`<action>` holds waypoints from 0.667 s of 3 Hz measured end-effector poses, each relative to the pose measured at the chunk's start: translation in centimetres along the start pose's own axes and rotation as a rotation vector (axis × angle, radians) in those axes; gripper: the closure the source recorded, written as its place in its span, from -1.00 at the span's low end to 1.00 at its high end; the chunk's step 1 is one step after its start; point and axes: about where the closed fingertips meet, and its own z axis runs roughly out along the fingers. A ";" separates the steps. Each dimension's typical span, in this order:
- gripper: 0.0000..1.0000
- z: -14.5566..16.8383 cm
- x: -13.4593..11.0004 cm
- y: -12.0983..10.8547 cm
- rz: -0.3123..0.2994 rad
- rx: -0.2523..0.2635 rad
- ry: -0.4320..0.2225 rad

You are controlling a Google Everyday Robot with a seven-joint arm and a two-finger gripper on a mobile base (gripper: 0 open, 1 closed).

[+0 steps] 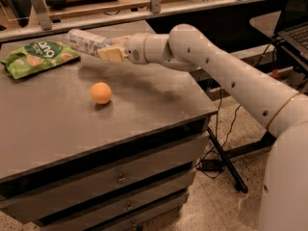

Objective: Move blue plastic bottle near green rice chip bag

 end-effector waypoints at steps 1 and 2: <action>1.00 1.7 0.8 0.3 0.007 -0.042 0.027; 1.00 2.7 2.0 0.5 0.018 -0.063 0.061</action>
Offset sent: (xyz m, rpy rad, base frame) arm 0.0078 0.0245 -0.0333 -0.0604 0.0702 0.0699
